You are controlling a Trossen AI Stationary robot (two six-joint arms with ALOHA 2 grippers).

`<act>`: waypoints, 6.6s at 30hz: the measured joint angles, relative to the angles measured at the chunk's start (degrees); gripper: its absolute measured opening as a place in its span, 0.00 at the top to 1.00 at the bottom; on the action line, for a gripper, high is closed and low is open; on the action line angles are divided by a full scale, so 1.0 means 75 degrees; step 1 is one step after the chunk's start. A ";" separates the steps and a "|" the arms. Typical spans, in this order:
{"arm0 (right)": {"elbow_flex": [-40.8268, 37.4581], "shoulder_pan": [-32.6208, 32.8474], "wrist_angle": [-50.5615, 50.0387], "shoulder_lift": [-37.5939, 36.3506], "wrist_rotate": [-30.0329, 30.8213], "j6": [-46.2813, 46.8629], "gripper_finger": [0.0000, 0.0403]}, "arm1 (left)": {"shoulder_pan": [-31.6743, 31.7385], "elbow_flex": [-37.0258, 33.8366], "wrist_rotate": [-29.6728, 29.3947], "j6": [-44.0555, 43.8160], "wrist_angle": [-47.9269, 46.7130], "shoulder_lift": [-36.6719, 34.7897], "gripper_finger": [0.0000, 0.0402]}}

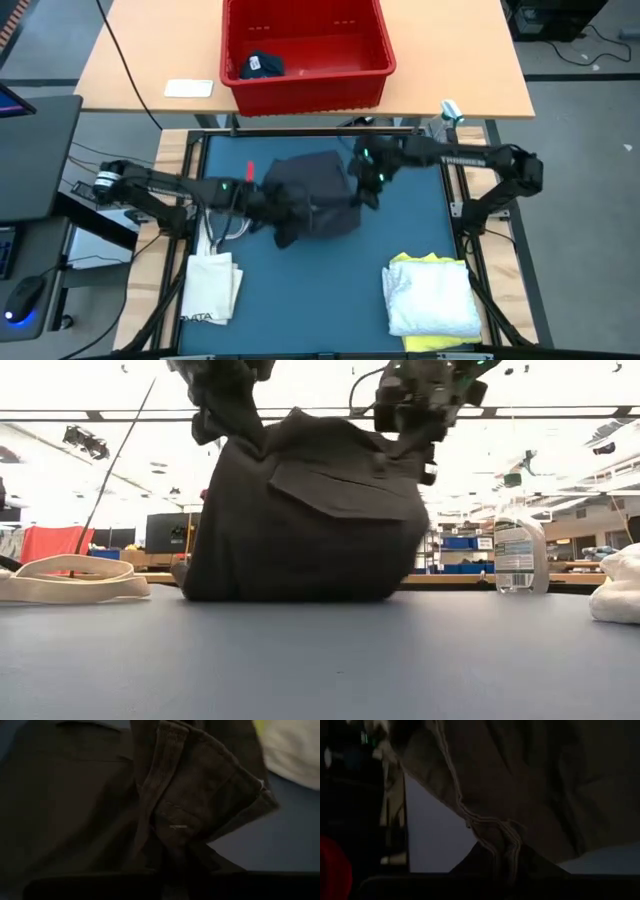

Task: Fold laundry
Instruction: Fold the gray boxer, then stack the gray boxer on top of the white cloth

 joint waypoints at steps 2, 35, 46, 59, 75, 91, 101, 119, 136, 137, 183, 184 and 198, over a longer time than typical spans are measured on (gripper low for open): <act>0.0521 -0.0438 -0.0072 0.0347 -0.0009 -0.0161 0.92 | 0.0434 0.0000 -0.0017 -0.0044 -0.0167 -0.0152 0.90; 0.6318 -0.0978 0.0044 0.5569 0.2124 0.0795 0.53 | 0.6631 -0.2563 0.1280 -0.0808 0.2175 -0.0508 0.68; 0.6334 -0.0711 -0.0581 0.6473 0.3110 0.1516 0.69 | 0.7101 -0.1864 0.1215 -0.0362 0.0671 -0.0515 0.66; 0.6144 -0.0416 -0.3713 0.6242 0.2239 0.0918 0.73 | 0.4994 -0.1652 0.3079 0.0057 0.1207 -0.0502 0.66; 0.1529 0.1750 -0.1709 0.2929 0.2313 0.2058 0.73 | 0.2551 -0.1658 0.0838 -0.1772 0.1817 -0.0472 0.66; -0.2192 0.3524 0.1309 -0.2229 0.7117 0.5625 0.73 | 0.1613 -0.1649 0.1323 -0.1207 0.6425 0.1831 0.66; -0.3225 0.3515 0.1418 -0.2323 0.7040 0.7877 0.73 | 0.3197 -0.1647 0.1293 -0.2539 0.5046 0.3004 0.66; -0.5037 0.3230 0.2927 -0.2747 0.6252 0.9438 0.09 | 0.4317 -0.1655 0.3151 -0.1520 0.2820 0.0981 0.45; -0.6548 0.2751 0.5491 -0.2730 0.5854 1.1363 0.03 | 0.4821 -0.1617 0.4293 -0.1004 0.3442 0.3247 0.01; -0.6560 0.2644 0.5613 -0.2730 0.5802 1.1254 0.03 | 0.4802 -0.1617 0.4352 -0.0950 0.3564 0.3291 0.02; -0.5082 0.0334 0.5609 -0.3135 -0.0173 0.8238 0.87 | 0.2852 -0.1655 0.5192 -0.4110 0.6419 0.1524 0.91; -0.5082 0.0304 0.5210 -0.3534 -0.0544 0.8201 0.87 | 0.2639 -0.1654 0.4966 -0.4400 0.6643 0.1464 0.91; -0.5070 0.1231 -0.0791 -0.8656 -0.2742 0.8594 0.87 | 0.0056 0.2723 0.2292 -0.4970 0.6202 0.4119 0.91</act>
